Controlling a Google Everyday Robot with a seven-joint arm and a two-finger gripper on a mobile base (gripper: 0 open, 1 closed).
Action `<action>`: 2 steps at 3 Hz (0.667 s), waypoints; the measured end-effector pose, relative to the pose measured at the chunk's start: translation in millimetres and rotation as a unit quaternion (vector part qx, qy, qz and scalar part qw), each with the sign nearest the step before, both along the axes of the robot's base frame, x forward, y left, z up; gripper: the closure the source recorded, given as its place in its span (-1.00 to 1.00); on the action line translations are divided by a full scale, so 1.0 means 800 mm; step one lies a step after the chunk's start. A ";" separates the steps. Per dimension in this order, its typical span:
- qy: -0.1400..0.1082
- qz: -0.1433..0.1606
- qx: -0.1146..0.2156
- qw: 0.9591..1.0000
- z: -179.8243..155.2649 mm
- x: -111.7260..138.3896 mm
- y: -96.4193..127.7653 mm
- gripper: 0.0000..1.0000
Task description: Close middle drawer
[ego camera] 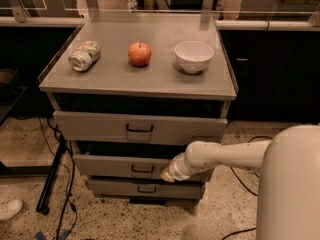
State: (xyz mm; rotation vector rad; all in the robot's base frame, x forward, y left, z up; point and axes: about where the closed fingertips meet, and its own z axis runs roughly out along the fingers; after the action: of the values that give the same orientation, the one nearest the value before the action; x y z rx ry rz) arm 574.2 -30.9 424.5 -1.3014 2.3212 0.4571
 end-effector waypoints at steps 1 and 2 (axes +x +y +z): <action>0.000 0.000 0.000 1.000 0.000 0.000 0.000 -0.46; 0.000 0.000 0.000 1.000 0.000 0.000 0.000 -1.00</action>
Offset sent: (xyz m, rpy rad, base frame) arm 0.0000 0.0000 0.0000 0.0000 0.0000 0.0000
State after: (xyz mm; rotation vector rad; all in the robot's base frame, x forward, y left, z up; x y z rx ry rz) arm 574.1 -30.8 424.4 -1.3015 2.3212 0.4573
